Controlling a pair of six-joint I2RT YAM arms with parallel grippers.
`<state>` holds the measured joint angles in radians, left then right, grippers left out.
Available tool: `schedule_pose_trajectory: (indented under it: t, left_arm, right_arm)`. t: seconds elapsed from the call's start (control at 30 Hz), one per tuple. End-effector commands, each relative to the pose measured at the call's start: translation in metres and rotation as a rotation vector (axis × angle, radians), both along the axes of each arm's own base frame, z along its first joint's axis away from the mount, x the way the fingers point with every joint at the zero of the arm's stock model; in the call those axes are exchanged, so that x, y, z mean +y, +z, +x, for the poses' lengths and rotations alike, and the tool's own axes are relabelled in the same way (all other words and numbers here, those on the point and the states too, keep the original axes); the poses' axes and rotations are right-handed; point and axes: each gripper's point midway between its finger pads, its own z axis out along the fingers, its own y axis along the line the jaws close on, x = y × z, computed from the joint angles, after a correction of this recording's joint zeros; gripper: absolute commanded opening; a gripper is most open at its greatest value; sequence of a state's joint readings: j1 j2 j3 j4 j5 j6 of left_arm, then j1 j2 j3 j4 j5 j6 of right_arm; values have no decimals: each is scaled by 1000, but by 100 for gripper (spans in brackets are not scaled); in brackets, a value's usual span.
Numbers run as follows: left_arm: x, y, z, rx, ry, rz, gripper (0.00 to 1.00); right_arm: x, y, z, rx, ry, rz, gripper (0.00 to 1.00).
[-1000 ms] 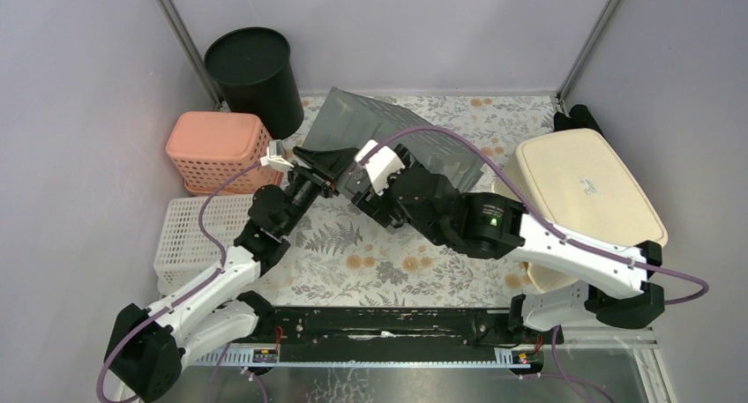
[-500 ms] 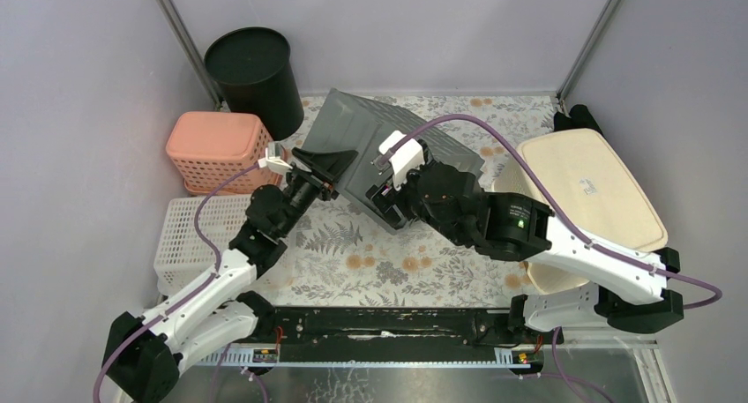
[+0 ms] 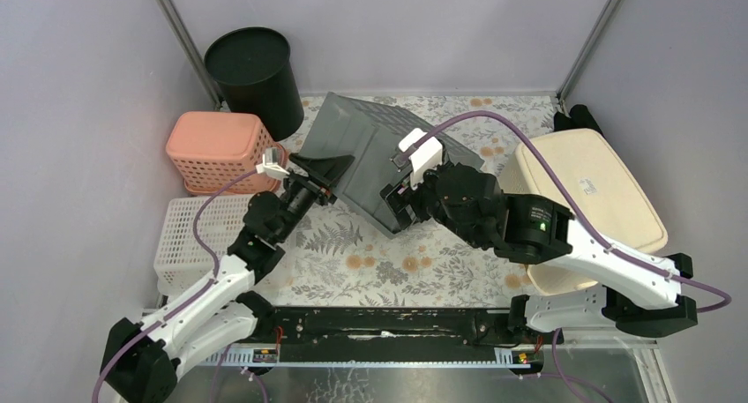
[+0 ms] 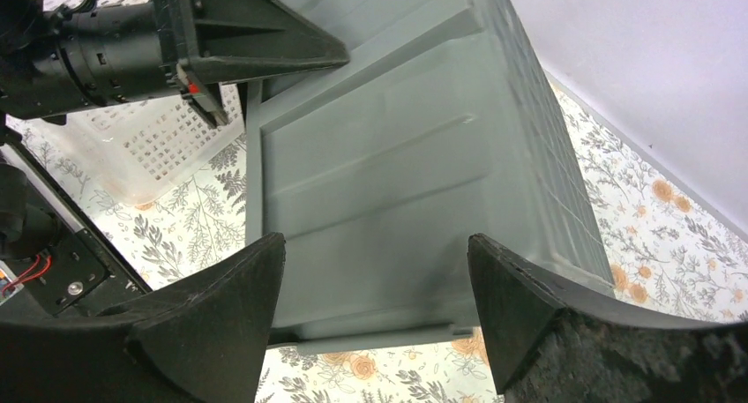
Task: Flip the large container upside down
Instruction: Turn the container upside down at the center of the board.
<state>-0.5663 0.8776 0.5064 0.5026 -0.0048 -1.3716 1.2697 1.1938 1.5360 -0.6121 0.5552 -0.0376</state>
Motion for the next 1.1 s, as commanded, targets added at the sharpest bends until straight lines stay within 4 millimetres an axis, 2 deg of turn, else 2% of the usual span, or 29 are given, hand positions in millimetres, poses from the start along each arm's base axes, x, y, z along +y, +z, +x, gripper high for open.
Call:
schedule_pose_trajectory:
  t: [0.0,0.27,0.37,0.47,0.57,0.77,0.9,1.07]
  left_arm:
    - [14,-49,-6,123,44,86,89]
    - [26,-59,-17,144,65,96,89]
    - [27,-63,-19,151,64,97,89]
    - [28,-66,-21,155,64,98,89]
    - [28,-67,-22,157,63,99,89]
    - [27,-75,-14,151,82,103,89]
    - [16,-78,1,137,74,90,89]
    - [1,-79,12,133,44,66,89]
  right_arm:
    - [-12,11,-2,11,-30,71,83]
    - [-34,-24,0,108,-130,75,83]
    - [-56,-41,10,206,-230,113,81]
    - [-88,-59,28,310,-388,174,80]
    - [-104,-70,35,365,-448,215,80]
    - [-93,-73,37,392,-410,236,80]
    - [-88,-80,39,409,-401,228,80]
    - [-85,-77,38,407,-376,236,81]
